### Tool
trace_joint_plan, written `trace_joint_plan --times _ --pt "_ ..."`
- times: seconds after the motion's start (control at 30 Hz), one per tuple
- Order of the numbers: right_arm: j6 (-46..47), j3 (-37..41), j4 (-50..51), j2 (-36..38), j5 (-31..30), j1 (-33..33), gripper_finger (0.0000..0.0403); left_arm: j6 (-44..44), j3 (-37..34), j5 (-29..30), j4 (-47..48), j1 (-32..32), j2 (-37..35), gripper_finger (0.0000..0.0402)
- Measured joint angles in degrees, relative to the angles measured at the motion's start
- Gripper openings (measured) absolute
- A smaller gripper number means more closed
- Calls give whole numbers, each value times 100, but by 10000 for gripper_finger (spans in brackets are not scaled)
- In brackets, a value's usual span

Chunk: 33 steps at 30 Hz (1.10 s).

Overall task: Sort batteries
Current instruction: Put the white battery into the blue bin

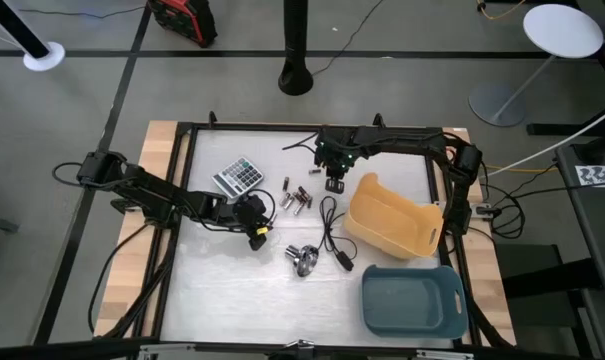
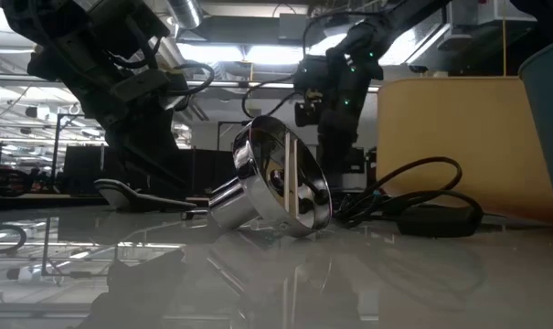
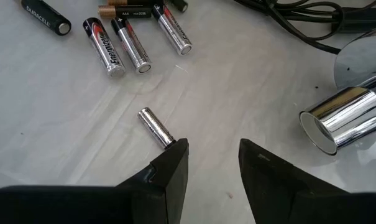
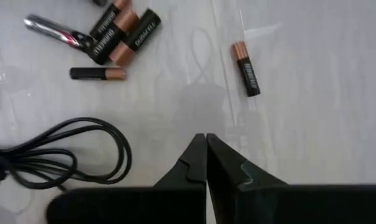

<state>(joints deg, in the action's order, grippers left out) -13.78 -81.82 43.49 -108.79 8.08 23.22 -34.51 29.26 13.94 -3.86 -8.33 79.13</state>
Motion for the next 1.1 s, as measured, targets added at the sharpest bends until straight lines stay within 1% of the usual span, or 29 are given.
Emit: trace_joint_plan --times 0.5,0.67,0.8,0.93,1.1 --pt "-9 -63 46 11 4 0 5 78 0 1 -6 0 0 134" --pt "-146 -97 90 11 47 0 6 -312 0 2 -3 0 14 134" --pt "-149 -462 331 15 -8 0 6 -546 0 2 -9 19 213 134" --pt "-149 -1068 769 18 -11 0 6 -841 54 6 -4 102 566 134" --pt "-149 -1752 1238 22 -11 0 5 -730 303 18 -13 181 965 134"
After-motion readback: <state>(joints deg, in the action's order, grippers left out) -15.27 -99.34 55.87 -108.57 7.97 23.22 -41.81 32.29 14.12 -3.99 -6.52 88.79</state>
